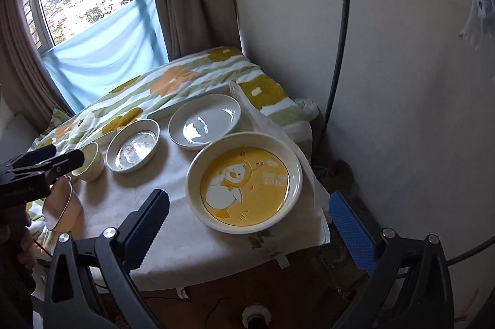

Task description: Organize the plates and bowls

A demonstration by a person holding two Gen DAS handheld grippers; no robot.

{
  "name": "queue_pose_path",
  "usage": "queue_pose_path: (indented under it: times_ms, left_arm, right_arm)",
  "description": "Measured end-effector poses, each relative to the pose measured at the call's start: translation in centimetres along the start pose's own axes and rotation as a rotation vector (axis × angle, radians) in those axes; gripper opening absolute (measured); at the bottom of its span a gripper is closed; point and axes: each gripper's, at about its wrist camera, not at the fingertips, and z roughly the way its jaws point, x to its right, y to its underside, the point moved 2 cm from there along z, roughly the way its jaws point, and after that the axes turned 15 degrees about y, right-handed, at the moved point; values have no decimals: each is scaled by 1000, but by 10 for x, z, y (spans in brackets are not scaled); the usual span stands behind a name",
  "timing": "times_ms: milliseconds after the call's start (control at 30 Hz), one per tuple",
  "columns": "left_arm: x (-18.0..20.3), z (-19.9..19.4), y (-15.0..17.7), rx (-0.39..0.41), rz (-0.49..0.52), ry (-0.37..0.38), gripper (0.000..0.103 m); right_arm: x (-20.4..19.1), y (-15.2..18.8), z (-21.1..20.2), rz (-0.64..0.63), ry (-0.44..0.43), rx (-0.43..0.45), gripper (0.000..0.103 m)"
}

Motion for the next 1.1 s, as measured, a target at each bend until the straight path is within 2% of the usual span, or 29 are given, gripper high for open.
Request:
queue_pose_path:
  times_ms: [100,233,433,500,533,567,667,733,800,900,1100]
  left_arm:
    - [-6,49,-4,-99,-10,67,102]
    - [-14,106,-9,-225,-20,140,100]
    - [-25,170,-13,-375,-12,183,76]
    - [-27,185,-13,-410,-12,197,65]
    - [-28,193,-13,-423,-12,203,62]
    - [-28,198,-12,-434,-13,210,55]
    - [-28,210,-11,-464,-14,228,43]
    - [-26,216,-9,-481,-8,236,34]
    - [-24,220,-7,-487,3,240,23]
    - [-25,225,-7,-480,14,243,21]
    - [-20,226,-6,-465,21,240,21]
  right_arm:
    - [15,5,39,58,-53,-91,102]
    - [26,10,89,130,-105,-208,84]
    - [36,11,149,191,-145,-318,63]
    - [37,10,162,202,-156,-347,60]
    - [38,10,167,207,-161,-358,59]
    - [39,9,171,209,-165,-365,58]
    - [40,7,181,207,-179,-375,48]
    - [39,5,185,200,-181,-377,35]
    - [39,5,189,196,-183,-382,29]
    - [38,5,191,184,-168,-380,18]
    - [37,1,201,156,-175,-382,16]
